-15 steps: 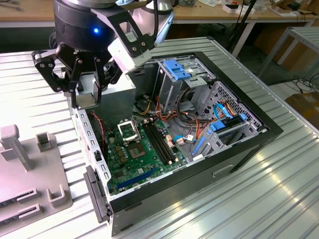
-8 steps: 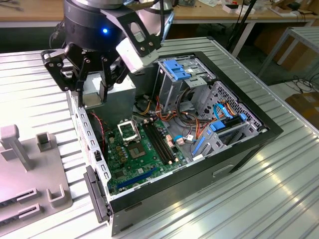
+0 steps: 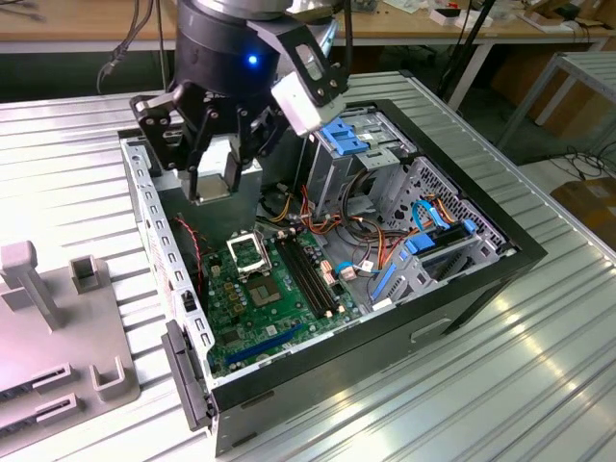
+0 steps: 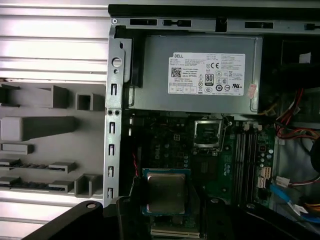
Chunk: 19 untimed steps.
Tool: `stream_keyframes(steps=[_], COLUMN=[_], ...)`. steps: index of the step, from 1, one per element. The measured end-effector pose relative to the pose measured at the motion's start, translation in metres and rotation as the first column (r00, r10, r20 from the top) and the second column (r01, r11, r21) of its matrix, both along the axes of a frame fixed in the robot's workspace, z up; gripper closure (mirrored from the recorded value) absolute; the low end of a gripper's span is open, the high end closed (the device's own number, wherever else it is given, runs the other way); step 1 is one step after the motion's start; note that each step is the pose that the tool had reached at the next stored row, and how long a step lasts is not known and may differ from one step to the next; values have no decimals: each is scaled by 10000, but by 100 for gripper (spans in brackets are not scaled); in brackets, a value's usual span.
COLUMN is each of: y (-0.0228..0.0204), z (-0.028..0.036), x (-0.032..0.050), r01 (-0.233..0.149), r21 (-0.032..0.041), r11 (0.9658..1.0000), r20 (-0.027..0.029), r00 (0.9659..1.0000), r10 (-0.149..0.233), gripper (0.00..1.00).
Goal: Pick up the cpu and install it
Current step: 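Pick up the cpu and move it towards the insertion slot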
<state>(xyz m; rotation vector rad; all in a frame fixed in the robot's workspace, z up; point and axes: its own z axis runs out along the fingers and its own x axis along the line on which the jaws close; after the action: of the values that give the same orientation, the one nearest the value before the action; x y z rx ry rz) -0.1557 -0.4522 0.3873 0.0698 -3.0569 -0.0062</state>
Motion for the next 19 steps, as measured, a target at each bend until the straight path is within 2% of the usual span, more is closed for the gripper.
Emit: stream_keyframes(steps=[3,8,14,19], y=[0,0,0,0], z=[-13,-41,-116,-174], x=[118,249,300,375], r01=[-2,0,0,1], r21=[0,-1,-7,-9], r11=[10000,10000,10000,10000], r20=[1,12,76,91], r00=[10000,10000,10000,10000], r10=[2,0,0,-1], gripper=[53,53,53,53])
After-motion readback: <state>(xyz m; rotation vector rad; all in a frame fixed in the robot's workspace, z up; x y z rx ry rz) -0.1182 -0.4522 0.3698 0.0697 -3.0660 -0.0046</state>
